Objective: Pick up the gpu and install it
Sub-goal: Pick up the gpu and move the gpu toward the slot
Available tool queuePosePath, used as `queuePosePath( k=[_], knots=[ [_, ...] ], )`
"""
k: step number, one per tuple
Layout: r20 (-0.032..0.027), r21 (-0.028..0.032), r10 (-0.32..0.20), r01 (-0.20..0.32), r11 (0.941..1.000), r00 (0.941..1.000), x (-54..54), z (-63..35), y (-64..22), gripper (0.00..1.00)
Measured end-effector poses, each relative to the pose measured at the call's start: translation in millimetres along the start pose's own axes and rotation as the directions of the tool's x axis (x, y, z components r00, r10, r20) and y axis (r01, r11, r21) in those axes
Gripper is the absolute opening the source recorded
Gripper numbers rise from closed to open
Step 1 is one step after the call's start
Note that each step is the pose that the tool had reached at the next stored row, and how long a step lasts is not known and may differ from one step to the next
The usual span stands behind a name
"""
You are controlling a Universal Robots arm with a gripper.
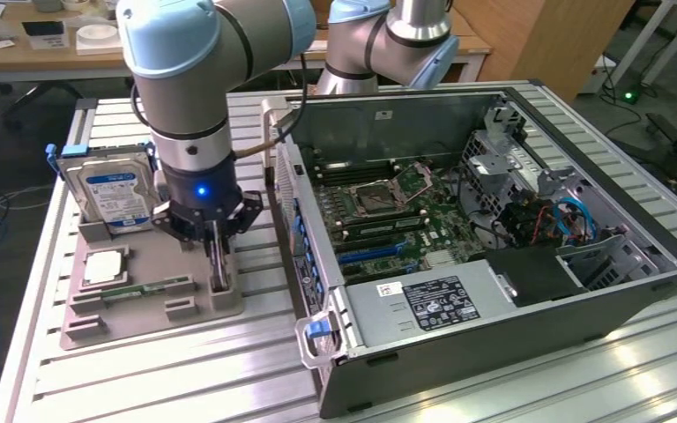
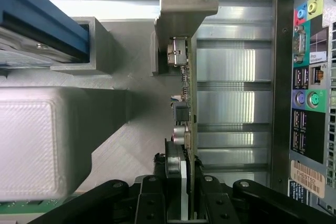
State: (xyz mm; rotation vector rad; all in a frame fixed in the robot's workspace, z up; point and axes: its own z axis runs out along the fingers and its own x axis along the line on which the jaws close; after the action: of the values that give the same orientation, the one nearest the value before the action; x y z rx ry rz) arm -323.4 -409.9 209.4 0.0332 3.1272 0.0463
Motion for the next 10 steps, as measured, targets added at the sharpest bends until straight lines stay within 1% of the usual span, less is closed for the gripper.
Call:
queuePosePath(
  k=[10],
  knots=[
    [0.0,-0.0023,0.0,0.0,1.0,1.0,-0.3,-17.6,0.5,0.28]
  ],
)
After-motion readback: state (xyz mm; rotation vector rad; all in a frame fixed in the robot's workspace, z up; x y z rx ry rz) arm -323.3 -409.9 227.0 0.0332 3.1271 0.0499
